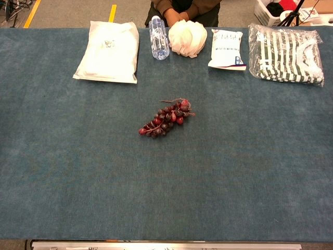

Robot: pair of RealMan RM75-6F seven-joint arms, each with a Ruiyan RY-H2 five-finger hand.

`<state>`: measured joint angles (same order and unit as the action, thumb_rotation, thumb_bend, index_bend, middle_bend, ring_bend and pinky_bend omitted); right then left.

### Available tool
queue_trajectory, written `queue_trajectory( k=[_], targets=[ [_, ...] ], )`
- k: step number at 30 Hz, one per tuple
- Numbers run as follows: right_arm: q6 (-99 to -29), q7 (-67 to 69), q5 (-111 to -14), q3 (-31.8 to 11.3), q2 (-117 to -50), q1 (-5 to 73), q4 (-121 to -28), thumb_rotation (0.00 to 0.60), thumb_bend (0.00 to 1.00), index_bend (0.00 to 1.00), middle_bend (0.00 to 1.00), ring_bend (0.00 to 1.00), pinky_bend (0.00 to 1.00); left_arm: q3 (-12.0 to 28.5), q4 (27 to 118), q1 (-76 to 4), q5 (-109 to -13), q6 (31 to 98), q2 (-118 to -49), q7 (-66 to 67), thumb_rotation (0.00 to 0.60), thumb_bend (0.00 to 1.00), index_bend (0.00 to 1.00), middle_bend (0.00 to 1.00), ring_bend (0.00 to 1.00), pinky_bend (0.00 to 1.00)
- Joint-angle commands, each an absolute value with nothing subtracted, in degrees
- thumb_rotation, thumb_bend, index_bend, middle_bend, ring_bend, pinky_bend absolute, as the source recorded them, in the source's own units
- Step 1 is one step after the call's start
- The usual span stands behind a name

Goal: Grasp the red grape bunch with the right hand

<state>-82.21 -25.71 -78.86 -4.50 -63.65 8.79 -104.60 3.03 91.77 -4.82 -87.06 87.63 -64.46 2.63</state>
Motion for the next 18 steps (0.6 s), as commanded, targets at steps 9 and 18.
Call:
queue_trajectory(
  k=[9, 18],
  targets=[
    [-77.9, -22.0, -80.4, -4.9, -64.3, 11.6, -105.0, 0.6, 0.38, 0.22, 0.33, 0.18, 0.23, 2.6, 91.9, -4.2, -87.0, 88.0, -64.2, 2.4, 0.6, 0.25, 0.31, 0.31, 0.23, 0.17],
    [-64.8, -11.0, -81.5, -6.9, -66.6, 20.5, -104.9, 0.6, 0.38, 0.24, 0.34, 0.19, 0.24, 2.5, 91.8, -4.2, -87.5, 88.2, -64.3, 2.1, 0.6, 0.25, 0.31, 0.31, 0.23, 0.17]
  ],
)
